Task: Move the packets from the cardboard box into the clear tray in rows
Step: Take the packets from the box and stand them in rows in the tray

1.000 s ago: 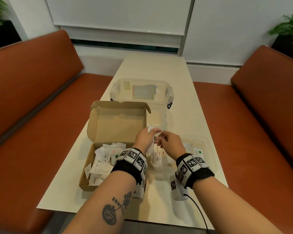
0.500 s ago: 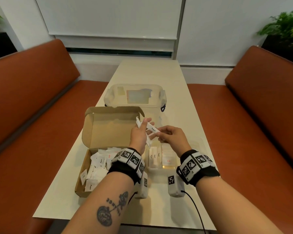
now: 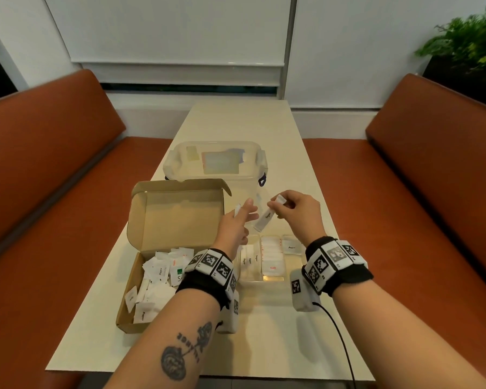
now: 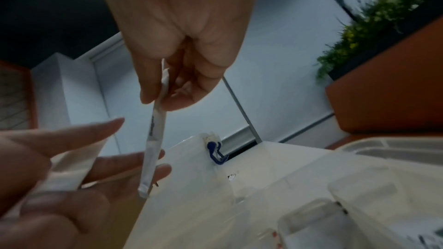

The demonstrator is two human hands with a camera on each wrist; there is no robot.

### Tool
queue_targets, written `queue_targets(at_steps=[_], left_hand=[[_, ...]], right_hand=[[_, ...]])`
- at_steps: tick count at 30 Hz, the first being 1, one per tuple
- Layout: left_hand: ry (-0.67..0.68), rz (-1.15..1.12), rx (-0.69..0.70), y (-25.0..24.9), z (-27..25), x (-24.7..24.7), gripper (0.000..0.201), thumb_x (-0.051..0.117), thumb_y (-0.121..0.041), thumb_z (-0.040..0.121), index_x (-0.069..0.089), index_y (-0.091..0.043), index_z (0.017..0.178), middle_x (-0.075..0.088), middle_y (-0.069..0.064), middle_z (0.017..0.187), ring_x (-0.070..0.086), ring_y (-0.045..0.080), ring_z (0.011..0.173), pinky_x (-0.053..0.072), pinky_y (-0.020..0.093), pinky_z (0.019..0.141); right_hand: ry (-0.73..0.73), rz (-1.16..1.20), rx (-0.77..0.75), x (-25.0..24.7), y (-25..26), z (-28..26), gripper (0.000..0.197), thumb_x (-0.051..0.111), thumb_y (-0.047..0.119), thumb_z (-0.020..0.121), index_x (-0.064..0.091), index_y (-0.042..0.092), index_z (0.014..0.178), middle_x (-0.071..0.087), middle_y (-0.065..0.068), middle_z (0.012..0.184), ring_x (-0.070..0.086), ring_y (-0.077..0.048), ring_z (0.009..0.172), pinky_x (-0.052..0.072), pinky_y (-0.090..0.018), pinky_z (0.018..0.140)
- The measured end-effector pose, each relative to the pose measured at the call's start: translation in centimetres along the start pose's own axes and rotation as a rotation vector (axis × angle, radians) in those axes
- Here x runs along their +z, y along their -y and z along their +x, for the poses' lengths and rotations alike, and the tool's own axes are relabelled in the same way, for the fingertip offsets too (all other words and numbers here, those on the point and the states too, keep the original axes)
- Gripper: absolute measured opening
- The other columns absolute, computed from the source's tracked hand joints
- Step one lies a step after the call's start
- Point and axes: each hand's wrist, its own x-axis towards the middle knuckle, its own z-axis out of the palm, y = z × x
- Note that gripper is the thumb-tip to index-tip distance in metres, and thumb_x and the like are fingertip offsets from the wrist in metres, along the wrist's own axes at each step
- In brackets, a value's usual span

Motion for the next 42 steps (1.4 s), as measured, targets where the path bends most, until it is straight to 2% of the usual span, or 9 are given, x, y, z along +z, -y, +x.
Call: queue_targets(at_steps=[5, 8, 10, 14, 22, 28, 34, 38, 42], left_hand=[[0.113, -0.019, -0.015, 0.0, -0.4, -0.5, 0.025, 0.07, -0.034, 0.084, 0.067, -0.016, 0.102, 0.071, 0.004, 0.099, 0.029, 0.006, 0.047, 0.028, 0.016, 0.043], [0.057, -0.047, -0.006, 0.1, -0.2, -0.7, 0.023, 0.072, -0.025, 0.084, 0.071, -0.005, 0.095, 0.054, -0.001, 0.063, 0.028, 0.006, 0.044, 0.026, 0.015, 0.04], [0.056, -0.018, 0.009, 0.2, -0.2, -0.8, 0.029, 0.073, -0.025, 0.082, 0.07, -0.001, 0.098, 0.038, -0.004, 0.059, 0.027, 0.007, 0.046, 0.026, 0.016, 0.041], [0.096, 0.012, 0.042, 0.1, -0.3, -0.6, 0.022, 0.071, -0.023, 0.085, 0.071, -0.005, 0.097, 0.048, -0.001, 0.063, 0.028, 0.009, 0.049, 0.028, 0.017, 0.041], [-0.064, -0.172, 0.028, -0.7, 0.1, -1.2, 0.017, 0.061, -0.022, 0.093, 0.062, -0.004, 0.095, 0.07, 0.006, 0.081, 0.028, 0.003, 0.038, 0.025, 0.015, 0.036], [-0.06, -0.091, -0.007, -0.2, 0.1, -1.8, 0.019, 0.061, -0.023, 0.092, 0.064, -0.004, 0.095, 0.065, 0.009, 0.085, 0.028, 0.007, 0.043, 0.026, 0.016, 0.036], [-0.105, -0.06, -0.046, 0.7, 0.2, -2.2, 0.032, 0.054, -0.031, 0.096, 0.062, -0.003, 0.11, 0.066, 0.006, 0.109, 0.028, 0.01, 0.049, 0.027, 0.017, 0.04], [-0.106, -0.01, -0.062, 1.0, 0.2, -2.2, 0.036, 0.054, -0.034, 0.096, 0.059, -0.002, 0.111, 0.064, 0.006, 0.116, 0.03, 0.01, 0.051, 0.029, 0.019, 0.043], [-0.097, 0.02, -0.078, 1.2, 0.2, -2.3, 0.04, 0.053, -0.035, 0.097, 0.06, 0.0, 0.115, 0.063, 0.005, 0.115, 0.03, 0.011, 0.052, 0.03, 0.02, 0.045]], right_hand=[[0.02, 0.259, 0.075, -0.2, -0.2, -0.1, 0.006, 0.07, 0.011, 0.082, 0.067, 0.006, 0.083, 0.065, -0.019, 0.076, 0.068, -0.016, 0.064, 0.057, -0.027, 0.07], [0.106, 0.271, 0.119, -0.4, -0.5, -0.1, 0.007, 0.071, 0.008, 0.081, 0.065, 0.005, 0.083, 0.062, -0.01, 0.068, 0.066, -0.018, 0.063, 0.057, -0.027, 0.069], [0.212, 0.205, 0.131, -0.4, -0.6, -0.3, 0.011, 0.072, 0.015, 0.081, 0.067, 0.008, 0.088, 0.066, -0.005, 0.07, 0.064, -0.013, 0.061, 0.054, -0.024, 0.065], [0.317, 0.026, 0.087, -0.1, -0.5, -0.6, 0.023, 0.068, 0.034, 0.084, 0.073, 0.014, 0.093, 0.07, 0.004, 0.073, 0.052, 0.001, 0.05, 0.044, -0.013, 0.053], [0.267, 0.165, 0.169, -0.1, 0.0, -0.7, 0.01, 0.065, 0.014, 0.087, 0.071, 0.006, 0.089, 0.07, -0.001, 0.07, 0.056, -0.001, 0.051, 0.047, -0.013, 0.055], [0.293, 0.001, 0.191, 0.9, 0.0, -1.0, 0.012, 0.067, 0.025, 0.085, 0.073, 0.015, 0.083, 0.06, 0.009, 0.058, 0.05, 0.003, 0.049, 0.039, -0.006, 0.049], [0.248, -0.173, 0.393, 2.9, -1.8, -2.2, 0.011, 0.069, 0.01, 0.08, 0.075, 0.002, 0.083, 0.067, -0.009, 0.069, 0.055, -0.015, 0.065, 0.049, -0.03, 0.071], [0.27, -0.265, 0.434, 5.0, -2.2, -3.4, 0.01, 0.063, 0.0, 0.079, 0.067, 0.004, 0.071, 0.063, -0.008, 0.065, 0.059, -0.021, 0.068, 0.053, -0.032, 0.075], [0.246, -0.328, 0.4, 6.9, -2.0, -4.0, 0.012, 0.056, 0.001, 0.081, 0.067, 0.004, 0.077, 0.072, -0.014, 0.085, 0.067, -0.026, 0.085, 0.054, -0.034, 0.081]])
